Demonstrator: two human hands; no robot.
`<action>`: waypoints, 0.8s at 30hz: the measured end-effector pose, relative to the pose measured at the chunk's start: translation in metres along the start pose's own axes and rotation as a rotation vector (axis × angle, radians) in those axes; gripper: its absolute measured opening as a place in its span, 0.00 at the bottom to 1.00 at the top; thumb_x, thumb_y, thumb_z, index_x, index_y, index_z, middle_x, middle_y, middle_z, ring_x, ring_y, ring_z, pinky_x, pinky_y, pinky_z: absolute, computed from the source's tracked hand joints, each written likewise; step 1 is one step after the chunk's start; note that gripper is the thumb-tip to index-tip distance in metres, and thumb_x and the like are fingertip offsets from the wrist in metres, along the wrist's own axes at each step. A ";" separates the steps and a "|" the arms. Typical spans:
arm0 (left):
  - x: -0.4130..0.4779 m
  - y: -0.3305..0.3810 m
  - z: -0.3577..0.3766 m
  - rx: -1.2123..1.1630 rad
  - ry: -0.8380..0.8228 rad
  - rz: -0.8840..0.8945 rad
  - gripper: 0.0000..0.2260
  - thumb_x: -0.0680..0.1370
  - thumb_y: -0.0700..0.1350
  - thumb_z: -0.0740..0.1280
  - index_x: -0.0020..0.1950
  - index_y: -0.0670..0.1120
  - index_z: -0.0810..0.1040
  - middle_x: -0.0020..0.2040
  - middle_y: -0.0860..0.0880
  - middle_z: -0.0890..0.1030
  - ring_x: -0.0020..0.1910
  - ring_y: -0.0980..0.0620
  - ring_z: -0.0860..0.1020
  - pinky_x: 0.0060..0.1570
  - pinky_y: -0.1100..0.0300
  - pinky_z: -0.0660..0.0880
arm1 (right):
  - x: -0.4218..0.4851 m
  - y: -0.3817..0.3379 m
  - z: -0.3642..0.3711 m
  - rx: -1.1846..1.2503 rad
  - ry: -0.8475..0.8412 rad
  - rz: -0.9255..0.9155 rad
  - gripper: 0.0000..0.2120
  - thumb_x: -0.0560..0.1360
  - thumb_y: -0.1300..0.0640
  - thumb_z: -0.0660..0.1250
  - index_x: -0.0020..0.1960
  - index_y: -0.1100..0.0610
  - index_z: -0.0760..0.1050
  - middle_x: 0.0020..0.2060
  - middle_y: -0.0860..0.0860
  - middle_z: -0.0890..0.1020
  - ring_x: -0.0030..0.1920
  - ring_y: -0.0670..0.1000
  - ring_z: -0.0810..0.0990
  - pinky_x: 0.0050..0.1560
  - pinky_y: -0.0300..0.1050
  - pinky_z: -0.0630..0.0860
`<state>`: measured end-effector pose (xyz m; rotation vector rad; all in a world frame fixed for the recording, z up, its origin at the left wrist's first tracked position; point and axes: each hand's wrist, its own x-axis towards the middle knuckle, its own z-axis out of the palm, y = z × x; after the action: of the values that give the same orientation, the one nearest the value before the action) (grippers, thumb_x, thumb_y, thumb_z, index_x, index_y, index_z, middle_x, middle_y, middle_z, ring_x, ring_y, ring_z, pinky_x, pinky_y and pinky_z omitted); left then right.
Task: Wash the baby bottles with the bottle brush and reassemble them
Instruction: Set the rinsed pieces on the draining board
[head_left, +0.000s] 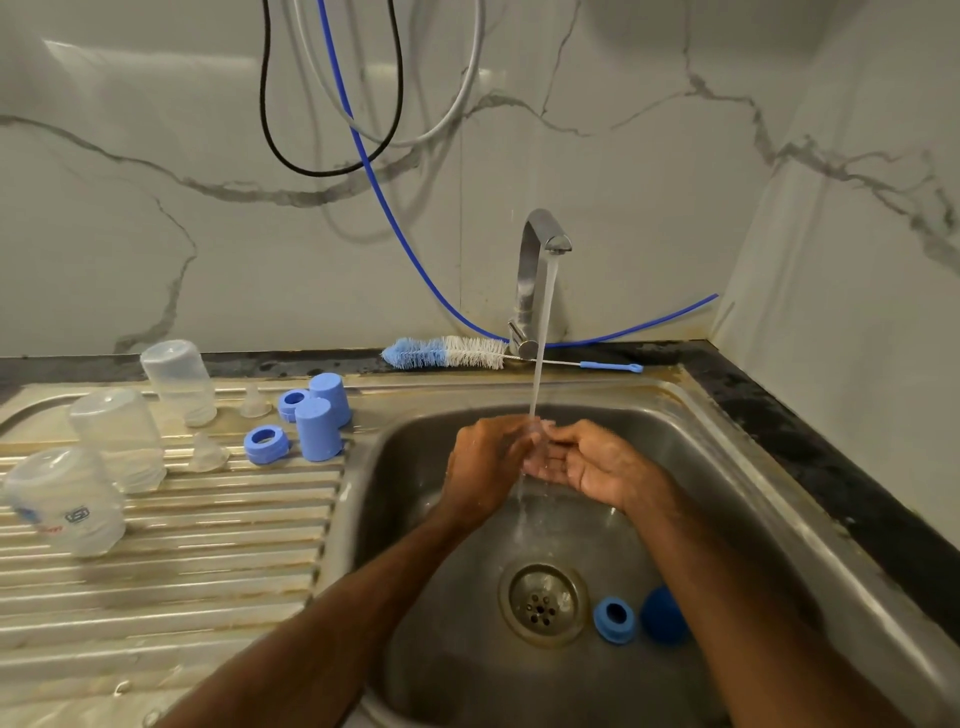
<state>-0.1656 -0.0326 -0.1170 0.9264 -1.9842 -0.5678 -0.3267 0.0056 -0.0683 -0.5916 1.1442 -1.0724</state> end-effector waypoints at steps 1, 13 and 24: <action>0.000 0.001 -0.002 0.042 0.015 -0.013 0.09 0.82 0.50 0.68 0.60 0.53 0.84 0.50 0.56 0.86 0.47 0.62 0.84 0.49 0.57 0.83 | 0.001 0.000 0.000 -0.038 0.047 -0.069 0.08 0.81 0.62 0.65 0.57 0.65 0.80 0.48 0.60 0.86 0.49 0.57 0.87 0.51 0.50 0.84; -0.001 -0.007 0.001 0.172 -0.113 -0.332 0.11 0.77 0.51 0.73 0.36 0.50 0.83 0.33 0.52 0.82 0.34 0.52 0.81 0.33 0.53 0.79 | 0.009 0.019 0.014 -0.976 0.366 -0.604 0.13 0.66 0.56 0.83 0.47 0.49 0.82 0.33 0.43 0.82 0.33 0.39 0.79 0.32 0.27 0.74; 0.002 -0.012 0.007 0.095 -0.124 -0.347 0.09 0.77 0.41 0.70 0.37 0.49 0.81 0.36 0.53 0.83 0.37 0.54 0.83 0.41 0.49 0.83 | 0.008 0.015 0.013 -0.958 0.402 -0.637 0.17 0.65 0.60 0.82 0.52 0.54 0.83 0.42 0.46 0.85 0.39 0.40 0.82 0.35 0.27 0.75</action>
<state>-0.1678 -0.0411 -0.1276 1.3375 -1.9849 -0.7432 -0.3082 0.0030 -0.0799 -1.6224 1.9030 -1.1550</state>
